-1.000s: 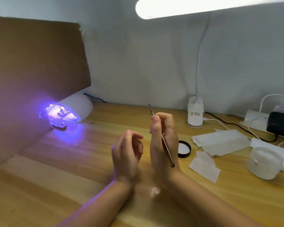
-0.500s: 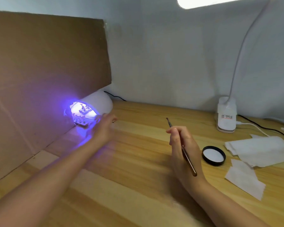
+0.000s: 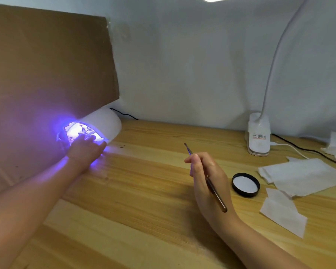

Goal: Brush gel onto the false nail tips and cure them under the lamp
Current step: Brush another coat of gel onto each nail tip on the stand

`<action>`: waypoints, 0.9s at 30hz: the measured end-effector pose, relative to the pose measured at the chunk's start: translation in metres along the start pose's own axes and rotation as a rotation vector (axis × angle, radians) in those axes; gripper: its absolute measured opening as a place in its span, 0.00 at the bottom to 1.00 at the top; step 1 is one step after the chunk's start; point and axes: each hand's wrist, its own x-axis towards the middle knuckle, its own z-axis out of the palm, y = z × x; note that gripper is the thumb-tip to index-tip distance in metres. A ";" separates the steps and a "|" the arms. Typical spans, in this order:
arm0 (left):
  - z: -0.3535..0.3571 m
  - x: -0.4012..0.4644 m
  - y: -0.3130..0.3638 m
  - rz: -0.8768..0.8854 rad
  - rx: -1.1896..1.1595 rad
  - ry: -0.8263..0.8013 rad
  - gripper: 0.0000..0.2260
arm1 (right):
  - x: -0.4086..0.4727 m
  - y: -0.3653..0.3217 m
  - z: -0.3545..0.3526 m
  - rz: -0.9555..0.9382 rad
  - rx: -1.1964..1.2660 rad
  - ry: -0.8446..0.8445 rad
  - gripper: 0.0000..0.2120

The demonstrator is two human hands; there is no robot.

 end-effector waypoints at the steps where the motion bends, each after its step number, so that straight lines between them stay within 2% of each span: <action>1: 0.001 0.000 -0.003 0.013 -0.005 0.008 0.13 | 0.000 0.001 0.000 0.004 0.001 0.000 0.11; 6: -0.007 0.014 0.003 0.113 0.129 -0.159 0.17 | 0.000 0.000 0.000 0.015 0.007 0.018 0.10; 8: -0.015 0.018 0.009 0.159 0.208 -0.331 0.18 | 0.000 -0.003 0.000 -0.005 0.012 0.043 0.10; 9: -0.020 0.021 0.014 0.171 0.198 -0.349 0.19 | -0.001 -0.004 -0.001 -0.014 0.013 0.055 0.10; 14: -0.071 0.027 0.055 0.238 -0.018 -0.240 0.14 | 0.000 -0.011 -0.006 -0.040 0.040 0.104 0.11; 17: -0.105 0.020 0.082 0.381 -0.160 -0.052 0.11 | 0.006 -0.019 -0.012 -0.035 0.071 0.142 0.11; 20: -0.140 0.014 0.104 0.521 -0.566 0.121 0.09 | 0.014 -0.032 -0.027 -0.069 0.105 0.185 0.10; 21: -0.152 0.013 0.111 0.583 -0.702 0.173 0.12 | 0.016 -0.038 -0.035 -0.083 0.118 0.188 0.10; 23: -0.178 0.013 0.127 0.644 -0.851 0.173 0.17 | 0.019 -0.048 -0.055 -0.105 0.139 0.176 0.09; 27: -0.208 0.017 0.171 0.677 -1.033 0.127 0.18 | 0.016 -0.059 -0.105 -0.176 0.109 0.171 0.10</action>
